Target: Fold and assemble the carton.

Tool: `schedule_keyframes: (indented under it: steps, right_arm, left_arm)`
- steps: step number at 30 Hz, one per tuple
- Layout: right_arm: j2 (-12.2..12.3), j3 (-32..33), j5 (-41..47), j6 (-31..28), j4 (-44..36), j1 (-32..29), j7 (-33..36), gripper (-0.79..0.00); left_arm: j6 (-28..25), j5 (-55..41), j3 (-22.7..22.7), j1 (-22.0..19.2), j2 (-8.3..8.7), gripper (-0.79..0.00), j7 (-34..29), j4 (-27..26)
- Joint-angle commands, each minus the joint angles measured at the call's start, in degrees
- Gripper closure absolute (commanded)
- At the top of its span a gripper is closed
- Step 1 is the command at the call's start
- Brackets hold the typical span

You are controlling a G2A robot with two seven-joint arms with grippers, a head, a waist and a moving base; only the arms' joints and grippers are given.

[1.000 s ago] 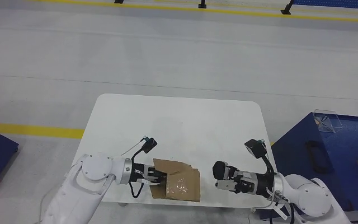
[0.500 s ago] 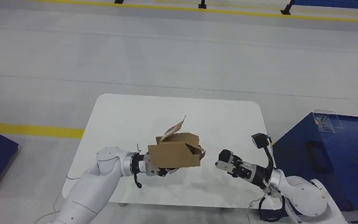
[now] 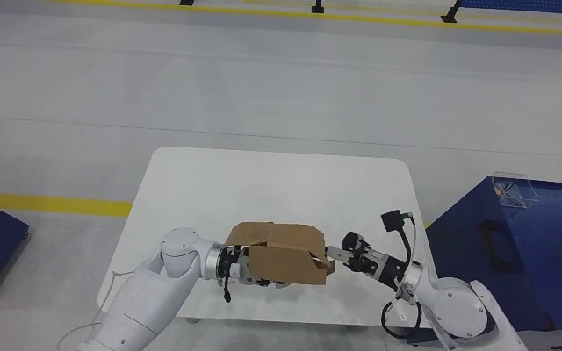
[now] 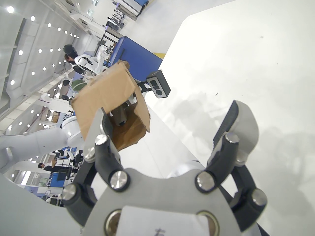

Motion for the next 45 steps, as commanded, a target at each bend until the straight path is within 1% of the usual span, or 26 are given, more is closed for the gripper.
schedule_keyframes:
  steps: [1, 8, 12, 17, 21, 26, 31, 39, 42, 45]
  right_arm:
    - [-0.03, -1.11, -1.56, 0.54, 0.17, 0.17, 0.93, -0.785]
    - [-0.37, -6.36, -4.53, 0.82, 1.85, 1.88, 4.19, -0.785]
    - [-0.67, -8.31, -5.71, 0.86, 2.39, 2.77, 2.95, -0.785]
    - [-0.61, -5.59, -2.70, 0.27, 2.07, 2.48, 1.15, -0.785]
    - [-0.35, -3.16, -1.69, -0.13, 0.10, 0.66, 1.34, -0.785]
    - [-0.25, -2.31, -3.27, -0.24, -3.57, -1.39, 0.48, -0.785]
    - [-0.38, -3.68, -5.50, 0.77, -5.59, -1.48, 0.12, -0.785]
    - [-1.18, -8.80, -6.21, 3.46, -2.70, 2.69, -0.44, -0.785]
    - [-1.24, -8.94, -6.46, 3.74, -2.71, 3.10, -0.35, -0.785]
    - [-1.09, -7.18, -5.21, 3.73, -2.64, 2.70, 0.17, -0.785]
  left_arm:
    - [-0.06, -0.72, -0.40, 0.10, 0.05, 0.000, 0.39, -0.15]
    - [-0.28, -1.62, -1.32, 0.67, 0.34, 0.000, 1.14, -0.85]
    - [-0.46, -1.92, -1.54, 1.00, 0.46, 0.000, 1.53, -1.04]
    - [-0.86, -1.78, -1.80, 1.27, 0.60, 0.000, 2.37, -0.86]
    - [-1.39, -1.52, -2.16, 1.57, 0.74, 0.000, 3.60, -0.68]
    - [-1.57, -1.50, -2.66, 1.94, 0.86, 0.000, 5.75, -0.41]
    - [-1.73, -1.28, -2.79, 2.03, 0.96, 0.000, 6.27, -0.52]
    - [-2.73, -0.70, -2.97, 2.88, 1.24, 0.000, 5.77, -2.23]
    - [-4.16, -0.04, -2.99, 3.19, 1.40, 0.000, 4.42, -3.04]
    - [-5.61, 0.36, -3.29, 3.55, 1.57, 0.000, 3.51, -3.65]
